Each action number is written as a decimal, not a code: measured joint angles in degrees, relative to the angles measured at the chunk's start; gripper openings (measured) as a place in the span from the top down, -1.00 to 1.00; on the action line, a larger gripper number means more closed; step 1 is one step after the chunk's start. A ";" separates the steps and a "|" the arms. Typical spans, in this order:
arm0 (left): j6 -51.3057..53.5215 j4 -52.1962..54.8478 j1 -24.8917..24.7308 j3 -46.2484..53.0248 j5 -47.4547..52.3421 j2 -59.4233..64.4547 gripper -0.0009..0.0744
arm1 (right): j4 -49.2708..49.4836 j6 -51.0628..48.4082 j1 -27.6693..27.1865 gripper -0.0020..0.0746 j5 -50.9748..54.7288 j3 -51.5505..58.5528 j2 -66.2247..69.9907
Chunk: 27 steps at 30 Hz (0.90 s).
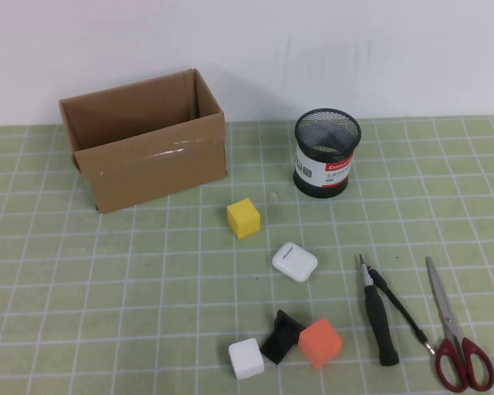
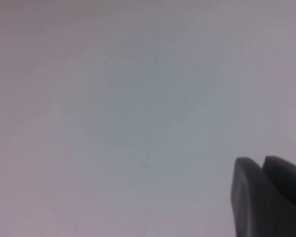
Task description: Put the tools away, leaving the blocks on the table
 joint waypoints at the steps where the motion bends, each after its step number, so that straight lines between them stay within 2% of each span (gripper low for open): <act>1: 0.00 0.00 0.00 0.00 0.00 0.00 0.99 | 0.00 1.94 0.00 0.96 5.02 -3.89 1.10; 3: 0.00 0.00 0.00 0.00 0.00 0.00 0.99 | -0.93 5.96 0.00 0.96 17.42 -11.38 5.23; 6: 0.00 0.00 0.00 0.00 0.00 0.00 0.99 | -1.04 6.29 0.00 0.96 32.59 -19.18 13.45; 11: 0.00 0.00 0.00 0.00 0.00 0.00 0.99 | 2.51 7.13 0.00 0.96 47.59 -25.28 29.92; 13: 0.00 0.00 0.00 0.00 0.00 0.00 0.99 | 2.26 6.50 0.00 0.96 48.33 -25.34 35.70; 16: 0.00 0.00 0.00 0.00 0.00 0.00 0.99 | -0.93 -0.59 0.08 0.96 45.88 -25.34 43.28; 23: 0.00 0.00 0.00 0.00 0.00 0.00 0.99 | 8.00 -0.85 0.43 0.96 42.94 -25.34 52.69; 27: 0.00 0.00 0.00 0.00 0.00 0.00 0.99 | 9.82 -9.38 5.22 0.96 46.91 -25.34 58.41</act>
